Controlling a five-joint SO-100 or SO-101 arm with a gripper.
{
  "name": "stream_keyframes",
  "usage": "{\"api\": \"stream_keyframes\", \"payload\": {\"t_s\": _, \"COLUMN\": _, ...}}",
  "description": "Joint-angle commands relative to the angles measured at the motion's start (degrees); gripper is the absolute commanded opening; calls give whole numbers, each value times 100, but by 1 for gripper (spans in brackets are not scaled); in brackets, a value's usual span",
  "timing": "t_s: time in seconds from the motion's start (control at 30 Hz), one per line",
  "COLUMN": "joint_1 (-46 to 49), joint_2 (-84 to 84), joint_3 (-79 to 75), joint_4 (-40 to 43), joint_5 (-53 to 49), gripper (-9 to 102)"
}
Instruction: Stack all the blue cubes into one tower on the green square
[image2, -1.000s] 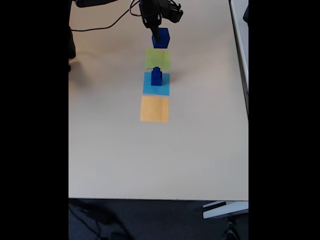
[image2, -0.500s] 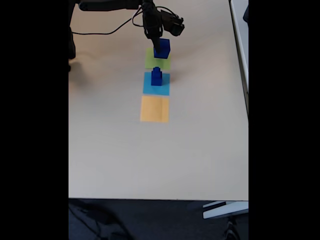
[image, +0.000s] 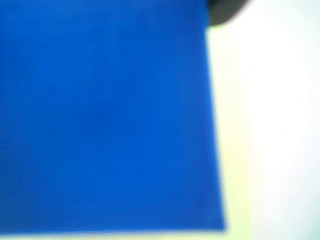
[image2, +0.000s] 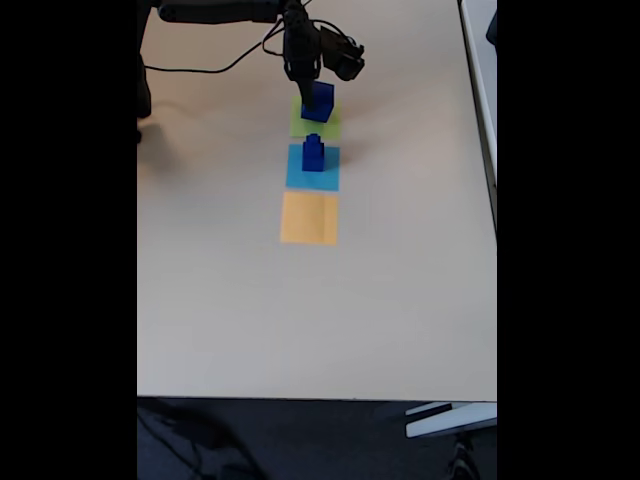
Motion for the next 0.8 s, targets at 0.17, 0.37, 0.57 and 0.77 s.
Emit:
{"api": "stream_keyframes", "payload": {"t_s": 0.17, "joint_1": 97, "joint_2": 88, "joint_3": 26, "joint_4": -246, "joint_5": -114, "gripper": 0}}
{"api": "stream_keyframes", "payload": {"t_s": 0.37, "joint_1": 114, "joint_2": 70, "joint_3": 176, "joint_4": -431, "joint_5": -176, "gripper": 0}}
{"api": "stream_keyframes", "payload": {"t_s": 0.57, "joint_1": 88, "joint_2": 79, "joint_3": 237, "joint_4": -466, "joint_5": -132, "gripper": 0}}
{"api": "stream_keyframes", "payload": {"t_s": 0.77, "joint_1": 70, "joint_2": 88, "joint_3": 299, "joint_4": -536, "joint_5": -114, "gripper": 2}}
